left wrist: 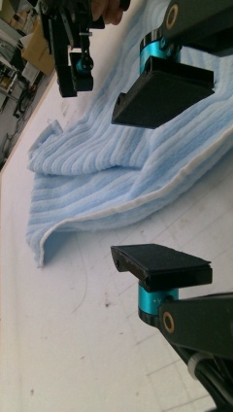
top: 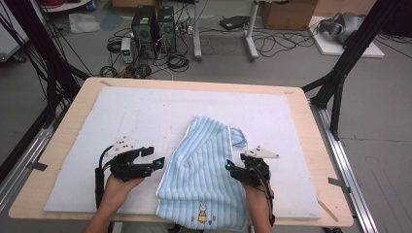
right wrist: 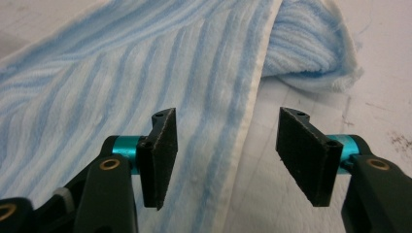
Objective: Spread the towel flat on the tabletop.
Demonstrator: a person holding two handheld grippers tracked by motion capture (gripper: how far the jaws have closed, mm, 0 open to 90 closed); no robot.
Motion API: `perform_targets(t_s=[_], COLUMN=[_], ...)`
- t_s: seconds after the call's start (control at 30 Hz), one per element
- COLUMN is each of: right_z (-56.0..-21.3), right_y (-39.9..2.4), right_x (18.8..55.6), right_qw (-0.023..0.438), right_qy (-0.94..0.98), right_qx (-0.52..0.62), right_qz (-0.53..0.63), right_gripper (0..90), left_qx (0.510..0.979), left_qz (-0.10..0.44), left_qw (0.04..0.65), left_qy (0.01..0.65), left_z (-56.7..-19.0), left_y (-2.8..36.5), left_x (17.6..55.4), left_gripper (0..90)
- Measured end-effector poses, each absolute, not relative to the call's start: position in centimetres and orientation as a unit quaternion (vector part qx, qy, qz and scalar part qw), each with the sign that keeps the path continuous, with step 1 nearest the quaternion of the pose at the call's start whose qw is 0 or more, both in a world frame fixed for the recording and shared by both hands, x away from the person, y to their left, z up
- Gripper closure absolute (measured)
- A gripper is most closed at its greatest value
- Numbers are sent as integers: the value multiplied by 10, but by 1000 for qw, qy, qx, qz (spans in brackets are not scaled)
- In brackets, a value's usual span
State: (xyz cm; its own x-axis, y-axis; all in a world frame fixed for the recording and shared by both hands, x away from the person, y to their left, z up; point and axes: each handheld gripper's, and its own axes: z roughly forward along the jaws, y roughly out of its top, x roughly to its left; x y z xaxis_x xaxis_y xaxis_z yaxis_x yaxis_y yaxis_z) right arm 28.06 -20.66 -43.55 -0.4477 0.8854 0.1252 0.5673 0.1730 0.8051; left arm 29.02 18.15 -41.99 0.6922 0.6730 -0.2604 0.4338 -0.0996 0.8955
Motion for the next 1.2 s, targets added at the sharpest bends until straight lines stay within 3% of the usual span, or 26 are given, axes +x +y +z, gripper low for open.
perform_targets(t_s=[0.23, 0.37, 0.57, 0.63, 0.67, 0.73, 0.77, 1.2], right_z=[-435, -438, -448, -447, -446, -444, -443, -436], right_y=[-210, -210, -203, -202, -203, -203, -202, -236], right_x=[296, 307, 318, 318, 318, 316, 313, 264], right_qw=[180, 169, 162, 166, 165, 154, 160, 160], right_qy=[755, 766, 785, 789, 796, 808, 815, 787], right_qx=[481, 477, 467, 463, 453, 434, 423, 424], right_qz=[408, 397, 374, 368, 366, 367, 362, 417], right_gripper=[411, 420, 502, 594, 703, 836, 854, 857], left_qx=[732, 735, 737, 736, 733, 734, 736, 735], left_qz=[123, 129, 132, 132, 134, 134, 134, 128], left_qw=[558, 557, 551, 552, 553, 552, 551, 549], left_qy=[370, 365, 368, 370, 372, 372, 370, 377], left_z=[-416, -414, -415, -414, -414, -413, -413, -414], left_y=[179, 177, 173, 171, 170, 168, 167, 158], left_x=[311, 322, 339, 343, 345, 348, 350, 361], left_gripper=[231, 232, 234, 235, 236, 240, 240, 246])
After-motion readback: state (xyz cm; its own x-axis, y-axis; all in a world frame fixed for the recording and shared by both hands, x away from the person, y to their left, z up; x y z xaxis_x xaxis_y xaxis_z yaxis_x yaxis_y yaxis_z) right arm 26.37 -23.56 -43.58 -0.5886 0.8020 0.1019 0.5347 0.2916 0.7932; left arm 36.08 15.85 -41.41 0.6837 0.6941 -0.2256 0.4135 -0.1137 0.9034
